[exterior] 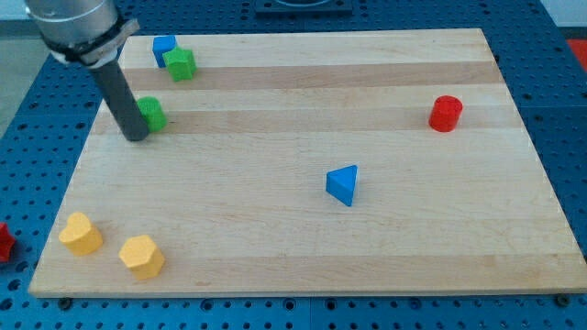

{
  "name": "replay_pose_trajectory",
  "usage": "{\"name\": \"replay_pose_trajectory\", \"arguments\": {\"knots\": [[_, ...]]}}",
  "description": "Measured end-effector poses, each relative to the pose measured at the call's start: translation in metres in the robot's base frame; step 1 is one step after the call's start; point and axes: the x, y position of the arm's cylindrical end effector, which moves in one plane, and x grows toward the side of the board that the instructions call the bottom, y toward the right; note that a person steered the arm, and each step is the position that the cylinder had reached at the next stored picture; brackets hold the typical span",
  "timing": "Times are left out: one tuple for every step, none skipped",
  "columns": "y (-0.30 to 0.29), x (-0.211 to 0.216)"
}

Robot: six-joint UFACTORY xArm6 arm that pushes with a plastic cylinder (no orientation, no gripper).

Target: Touch the bottom of blue triangle

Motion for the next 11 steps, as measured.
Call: {"name": "replay_pose_trajectory", "arguments": {"knots": [[0.01, -0.031], [0.032, -0.066], [0.042, -0.063], [0.159, -0.05], [0.298, 0.0], [0.342, 0.075], [0.348, 0.104], [0.274, 0.133], [0.212, 0.125], [0.273, 0.134], [0.292, 0.116]]}}
